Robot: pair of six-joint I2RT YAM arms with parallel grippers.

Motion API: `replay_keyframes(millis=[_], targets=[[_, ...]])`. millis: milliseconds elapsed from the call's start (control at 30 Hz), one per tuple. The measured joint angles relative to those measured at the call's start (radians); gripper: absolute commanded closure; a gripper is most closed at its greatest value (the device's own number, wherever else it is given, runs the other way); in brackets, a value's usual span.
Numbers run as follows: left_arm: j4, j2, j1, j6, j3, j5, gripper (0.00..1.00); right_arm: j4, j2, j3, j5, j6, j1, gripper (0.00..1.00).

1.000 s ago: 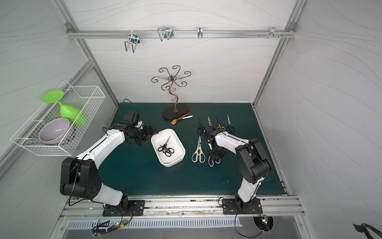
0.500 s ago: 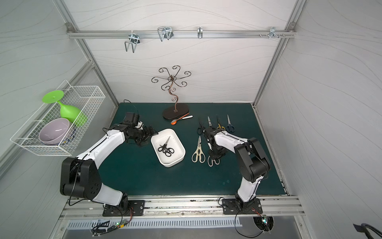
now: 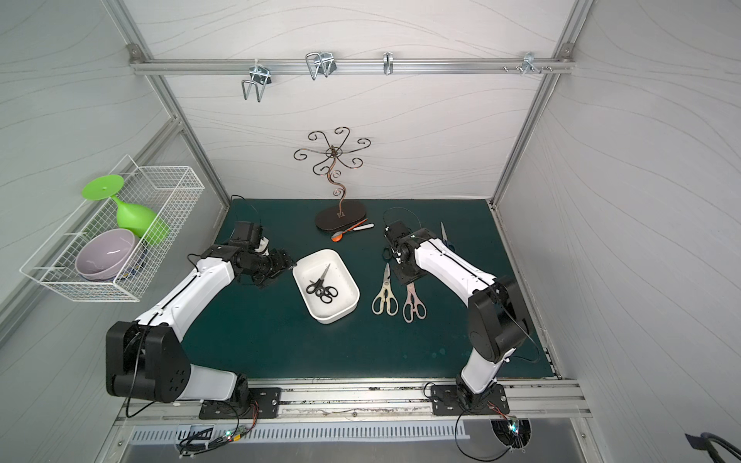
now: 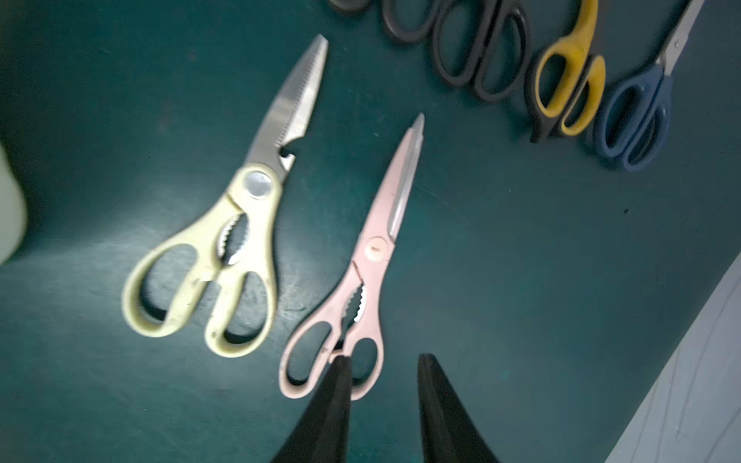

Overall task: Take the scissors out of the storage box
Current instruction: Place the scissors at the center of the board, then adjust the storage box at the center of the board.

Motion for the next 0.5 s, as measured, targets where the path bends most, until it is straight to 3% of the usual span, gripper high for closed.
replay_keyframes(millis=[367, 500], targets=[[0.084, 0.088, -0.101, -0.024, -0.044, -0.05, 0.45, 0.043, 0.002, 0.051, -0.089, 0.028, 0.063, 0.63], [0.122, 0.126, -0.109, -0.041, -0.045, -0.059, 0.46, 0.069, -0.014, 0.042, -0.136, 0.039, 0.06, 0.63]])
